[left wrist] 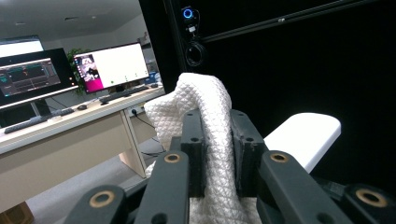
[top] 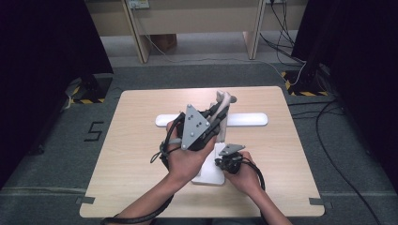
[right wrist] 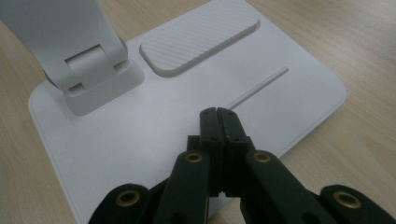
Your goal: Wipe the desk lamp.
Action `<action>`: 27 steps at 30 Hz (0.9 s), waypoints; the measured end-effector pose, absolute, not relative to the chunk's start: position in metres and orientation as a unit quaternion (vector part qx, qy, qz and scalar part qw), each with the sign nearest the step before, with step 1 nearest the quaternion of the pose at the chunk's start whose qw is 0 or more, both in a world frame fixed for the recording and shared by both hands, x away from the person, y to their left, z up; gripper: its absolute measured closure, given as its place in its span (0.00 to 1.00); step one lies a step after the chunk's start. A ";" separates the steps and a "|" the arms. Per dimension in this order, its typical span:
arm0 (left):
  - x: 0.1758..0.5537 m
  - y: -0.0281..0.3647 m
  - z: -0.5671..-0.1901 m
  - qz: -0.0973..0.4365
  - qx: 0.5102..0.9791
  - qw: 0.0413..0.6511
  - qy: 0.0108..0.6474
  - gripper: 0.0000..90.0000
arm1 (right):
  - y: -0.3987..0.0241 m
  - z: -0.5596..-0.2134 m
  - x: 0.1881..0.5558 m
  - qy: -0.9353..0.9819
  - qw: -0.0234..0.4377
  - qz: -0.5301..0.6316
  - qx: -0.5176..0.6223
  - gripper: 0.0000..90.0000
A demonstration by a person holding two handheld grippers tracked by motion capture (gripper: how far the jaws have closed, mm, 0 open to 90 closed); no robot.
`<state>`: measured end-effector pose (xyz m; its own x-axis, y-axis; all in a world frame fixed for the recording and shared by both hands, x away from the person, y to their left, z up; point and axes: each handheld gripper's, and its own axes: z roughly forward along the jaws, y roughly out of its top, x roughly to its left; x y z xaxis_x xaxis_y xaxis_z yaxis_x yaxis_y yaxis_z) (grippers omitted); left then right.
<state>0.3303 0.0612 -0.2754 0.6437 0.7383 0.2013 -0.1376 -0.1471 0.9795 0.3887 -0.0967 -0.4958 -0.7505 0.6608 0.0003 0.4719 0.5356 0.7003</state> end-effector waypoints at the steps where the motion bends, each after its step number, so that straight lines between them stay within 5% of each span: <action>1: 0.330 0.060 -0.275 0.357 0.668 0.613 0.224 0.87 | -0.097 -0.496 0.389 0.866 0.133 0.354 0.327 1.00; 27: 0.331 0.035 -0.276 0.342 0.675 0.618 0.215 0.87 | -0.097 -0.496 0.389 0.866 0.135 0.355 0.327 1.00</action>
<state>0.3314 0.0353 -0.2760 0.6743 0.7121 0.1952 -0.1322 -0.1437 0.9808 0.3887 -0.0970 -0.4961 -0.7503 0.6611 -0.0018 0.4698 0.5350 0.7021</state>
